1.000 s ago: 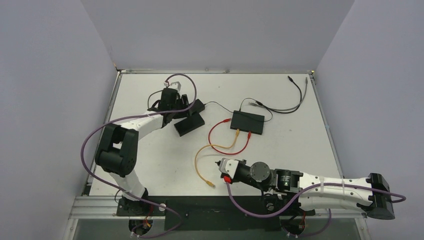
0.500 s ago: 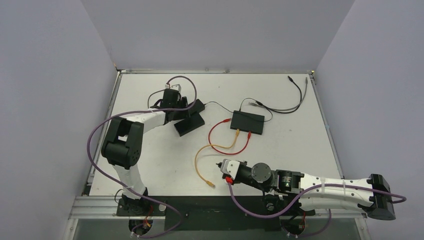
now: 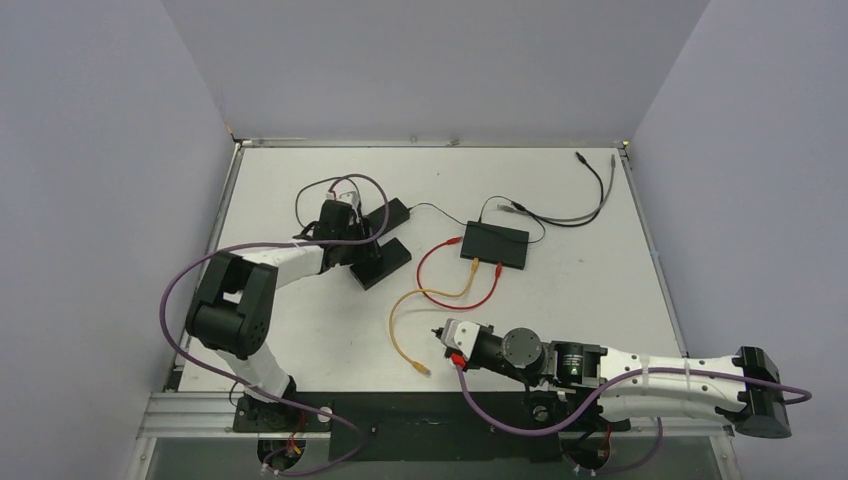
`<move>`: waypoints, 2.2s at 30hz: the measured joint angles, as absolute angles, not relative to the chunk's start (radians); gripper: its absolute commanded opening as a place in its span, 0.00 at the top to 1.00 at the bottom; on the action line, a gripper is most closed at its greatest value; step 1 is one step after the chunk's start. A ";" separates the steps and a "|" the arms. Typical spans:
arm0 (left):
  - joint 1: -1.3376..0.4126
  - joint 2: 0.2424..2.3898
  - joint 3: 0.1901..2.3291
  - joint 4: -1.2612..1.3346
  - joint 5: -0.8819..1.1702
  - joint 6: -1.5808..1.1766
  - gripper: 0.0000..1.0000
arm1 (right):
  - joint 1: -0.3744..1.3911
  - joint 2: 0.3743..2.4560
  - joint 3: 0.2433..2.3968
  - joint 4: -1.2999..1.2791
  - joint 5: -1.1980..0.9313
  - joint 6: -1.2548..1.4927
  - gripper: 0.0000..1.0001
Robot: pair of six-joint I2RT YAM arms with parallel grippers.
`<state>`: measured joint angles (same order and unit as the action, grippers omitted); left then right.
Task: Insert the plug into the switch port
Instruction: Adjust the switch port at the center of the board, then adjust the connector at the center of the board.
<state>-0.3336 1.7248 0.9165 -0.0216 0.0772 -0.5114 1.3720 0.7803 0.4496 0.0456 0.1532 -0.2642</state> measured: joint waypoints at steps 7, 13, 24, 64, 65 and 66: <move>-0.415 1.586 0.758 -0.014 0.090 -0.563 0.49 | 1.376 0.845 0.451 0.051 0.179 -0.211 1.00; -0.517 1.443 0.643 -0.053 0.086 -0.612 0.49 | 1.377 0.908 0.489 0.014 0.194 -0.165 1.00; -0.554 0.982 0.399 -0.117 0.082 -0.750 0.49 | 1.389 1.052 0.542 -0.018 0.194 -0.111 1.00; -0.564 0.634 0.370 -0.348 -0.030 -0.794 0.48 | 1.213 1.665 0.751 0.111 0.118 0.299 1.00; -0.559 0.645 0.374 -0.344 -0.030 -0.788 0.48 | 1.197 1.665 0.748 0.116 0.128 0.317 1.00; -0.553 0.656 0.378 -0.338 -0.029 -0.781 0.48 | 1.184 1.666 0.747 0.119 0.136 0.331 1.00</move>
